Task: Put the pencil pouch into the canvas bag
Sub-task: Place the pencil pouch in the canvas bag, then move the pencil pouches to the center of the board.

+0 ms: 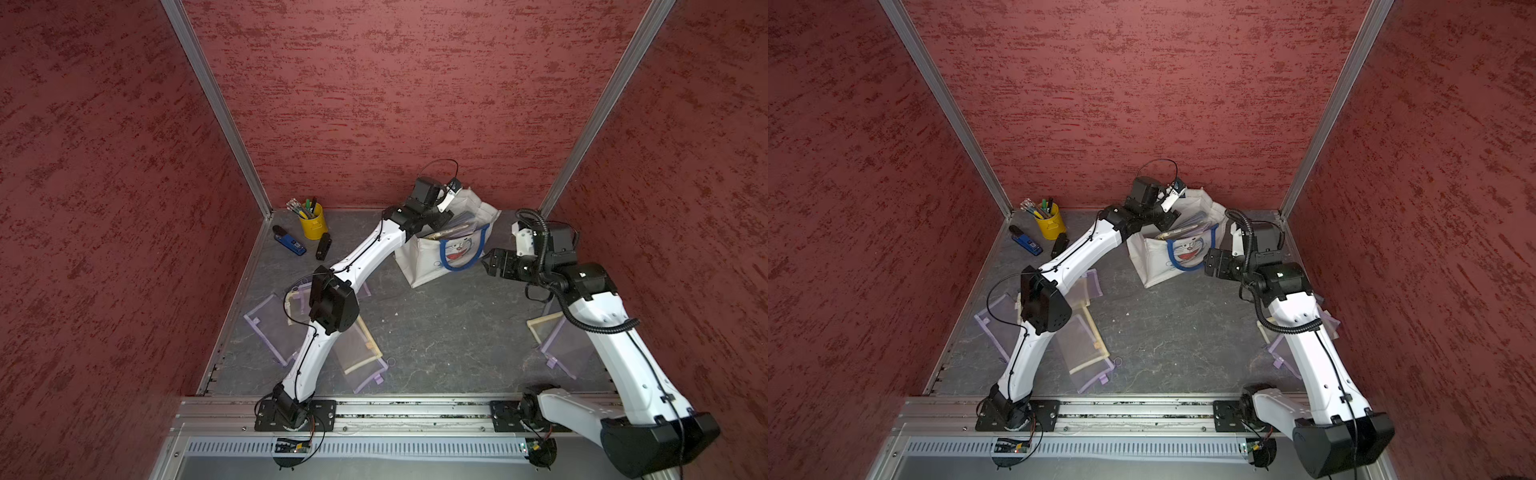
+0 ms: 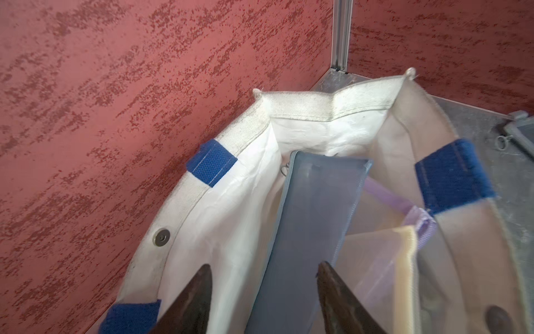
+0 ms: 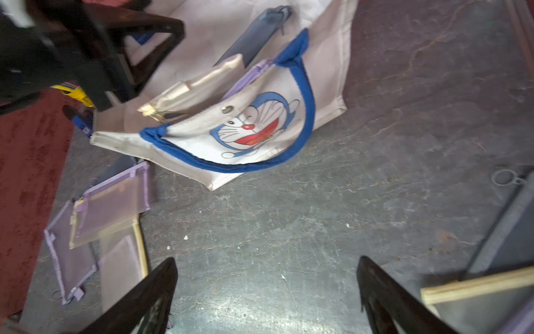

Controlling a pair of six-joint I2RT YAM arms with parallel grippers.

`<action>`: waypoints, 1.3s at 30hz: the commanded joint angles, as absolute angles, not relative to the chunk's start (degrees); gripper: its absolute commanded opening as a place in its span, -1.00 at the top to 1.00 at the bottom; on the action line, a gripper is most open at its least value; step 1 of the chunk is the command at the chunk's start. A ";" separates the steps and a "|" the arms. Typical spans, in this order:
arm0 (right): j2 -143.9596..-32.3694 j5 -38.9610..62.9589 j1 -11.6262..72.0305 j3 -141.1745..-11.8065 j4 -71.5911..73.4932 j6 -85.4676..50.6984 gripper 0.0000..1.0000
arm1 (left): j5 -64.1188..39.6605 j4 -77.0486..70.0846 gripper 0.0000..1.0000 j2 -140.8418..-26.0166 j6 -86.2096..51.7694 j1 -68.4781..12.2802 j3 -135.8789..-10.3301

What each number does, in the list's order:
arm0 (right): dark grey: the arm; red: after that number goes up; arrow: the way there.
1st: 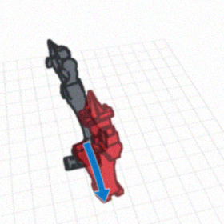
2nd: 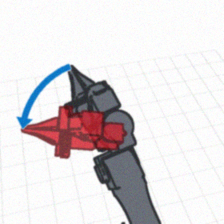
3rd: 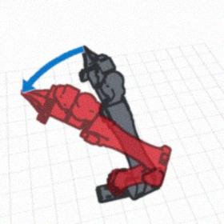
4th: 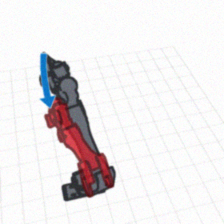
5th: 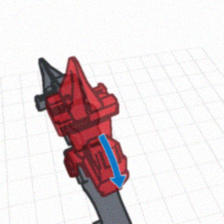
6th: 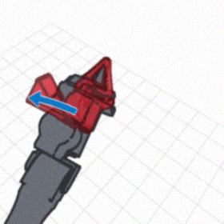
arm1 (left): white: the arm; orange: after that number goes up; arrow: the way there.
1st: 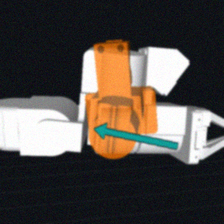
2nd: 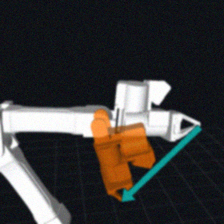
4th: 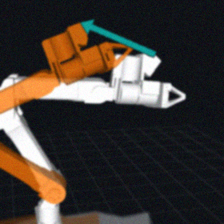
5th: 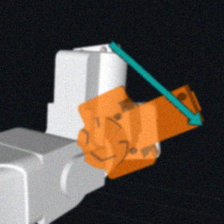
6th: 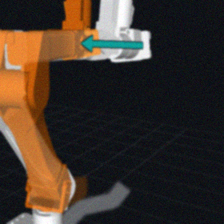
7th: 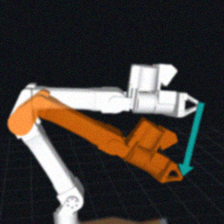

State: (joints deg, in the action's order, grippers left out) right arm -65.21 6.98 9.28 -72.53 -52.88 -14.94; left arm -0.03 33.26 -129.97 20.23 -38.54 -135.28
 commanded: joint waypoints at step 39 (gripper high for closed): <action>-64.40 7.36 -26.83 -32.63 -25.95 -39.21 -0.96 | -20.31 13.79 -0.99 -76.35 -8.46 -34.89 -74.25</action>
State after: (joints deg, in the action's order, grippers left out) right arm -63.51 6.42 -26.44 -32.58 -30.17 -36.64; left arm -18.46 15.35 -78.17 -7.16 -34.98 -74.72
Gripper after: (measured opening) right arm 0.983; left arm 0.996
